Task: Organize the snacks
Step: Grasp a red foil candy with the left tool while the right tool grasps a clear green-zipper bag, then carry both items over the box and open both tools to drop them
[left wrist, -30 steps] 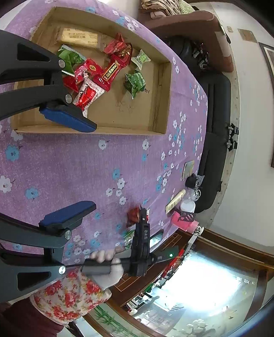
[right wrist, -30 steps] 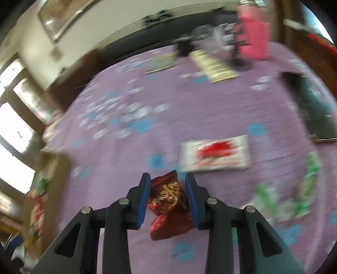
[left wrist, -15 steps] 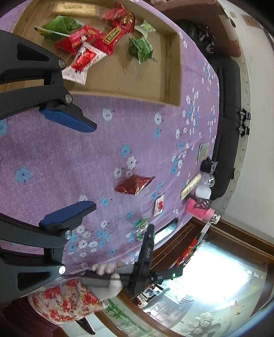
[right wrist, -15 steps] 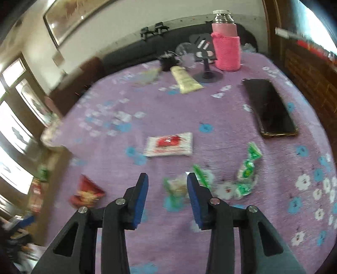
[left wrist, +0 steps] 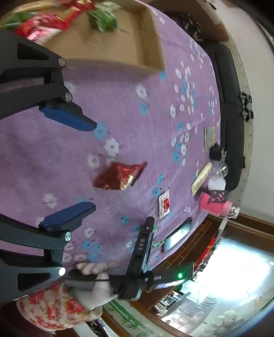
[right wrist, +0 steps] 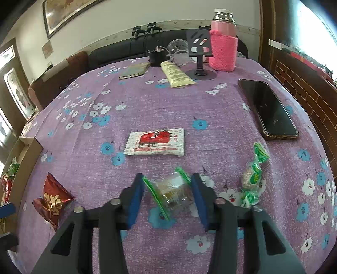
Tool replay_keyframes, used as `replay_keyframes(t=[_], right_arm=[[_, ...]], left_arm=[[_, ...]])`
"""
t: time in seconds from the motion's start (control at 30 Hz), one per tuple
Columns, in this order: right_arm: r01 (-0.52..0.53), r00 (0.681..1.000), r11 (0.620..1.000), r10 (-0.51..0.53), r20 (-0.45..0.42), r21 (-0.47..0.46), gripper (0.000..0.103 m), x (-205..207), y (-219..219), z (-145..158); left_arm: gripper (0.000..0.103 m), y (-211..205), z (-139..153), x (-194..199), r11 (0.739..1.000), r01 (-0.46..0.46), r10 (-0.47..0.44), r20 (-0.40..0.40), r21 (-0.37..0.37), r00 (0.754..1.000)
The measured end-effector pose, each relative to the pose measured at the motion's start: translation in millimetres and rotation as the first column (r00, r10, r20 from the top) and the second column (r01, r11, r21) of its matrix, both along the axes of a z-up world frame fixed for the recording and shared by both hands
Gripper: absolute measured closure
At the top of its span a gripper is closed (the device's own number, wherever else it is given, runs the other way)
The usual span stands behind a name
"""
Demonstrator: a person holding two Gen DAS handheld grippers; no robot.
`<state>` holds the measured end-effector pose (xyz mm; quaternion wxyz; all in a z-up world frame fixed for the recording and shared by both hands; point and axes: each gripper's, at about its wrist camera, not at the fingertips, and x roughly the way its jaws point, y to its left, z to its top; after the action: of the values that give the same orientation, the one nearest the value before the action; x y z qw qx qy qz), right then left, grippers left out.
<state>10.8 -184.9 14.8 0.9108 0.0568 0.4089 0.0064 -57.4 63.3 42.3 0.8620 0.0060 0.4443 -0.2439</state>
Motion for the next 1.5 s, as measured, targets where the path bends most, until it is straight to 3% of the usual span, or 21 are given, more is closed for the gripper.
replay_keyframes(t=[0.43,0.5,0.53,0.57,0.7,1.03,1.23,1.4,1.5], right_arm=[[-0.018,0.998,0.99,0.01,0.055,0.143,0.075,-11,-16,8],[-0.018,0.998,0.988,0.008,0.062,0.151,0.076,-11,-16,9],[-0.017,0.998,0.988,0.007,0.064,0.154,0.076,-11,-17,9],[-0.014,0.998,0.987,0.003,0.068,0.159,0.076,-12,-18,10],[-0.007,0.997,0.986,-0.006,0.081,0.165,0.077,-13,-20,12],[-0.017,0.993,0.98,-0.005,0.114,0.198,0.078,-21,-18,17],[-0.035,0.993,0.982,0.013,0.121,0.185,0.078,-30,0,27],[-0.115,0.988,0.968,0.089,0.123,0.224,0.078,-40,33,42],[-0.18,0.979,0.957,0.152,0.135,0.228,0.078,-40,65,57]], left_arm=[[0.03,-62,-32,53,0.99,0.053,-0.054,0.005,0.133,0.999],[0.044,-66,-34,50,0.985,0.055,-0.06,0.026,0.161,0.998],[0.06,-67,-34,50,0.985,0.059,-0.064,0.027,0.164,0.998],[0.065,-66,-33,50,0.986,0.063,-0.067,0.018,0.153,0.998],[0.065,-60,-27,46,0.99,0.051,-0.053,0.019,0.128,0.998],[0.065,0,14,13,0.997,-0.044,0.047,0.043,-0.061,0.998],[0.064,54,36,-9,0.985,-0.132,0.141,0.08,-0.11,0.987],[0.064,112,47,-17,0.96,-0.247,0.261,0.108,-0.13,0.959],[0.064,148,41,-19,0.932,-0.325,0.341,0.087,-0.161,0.936]])
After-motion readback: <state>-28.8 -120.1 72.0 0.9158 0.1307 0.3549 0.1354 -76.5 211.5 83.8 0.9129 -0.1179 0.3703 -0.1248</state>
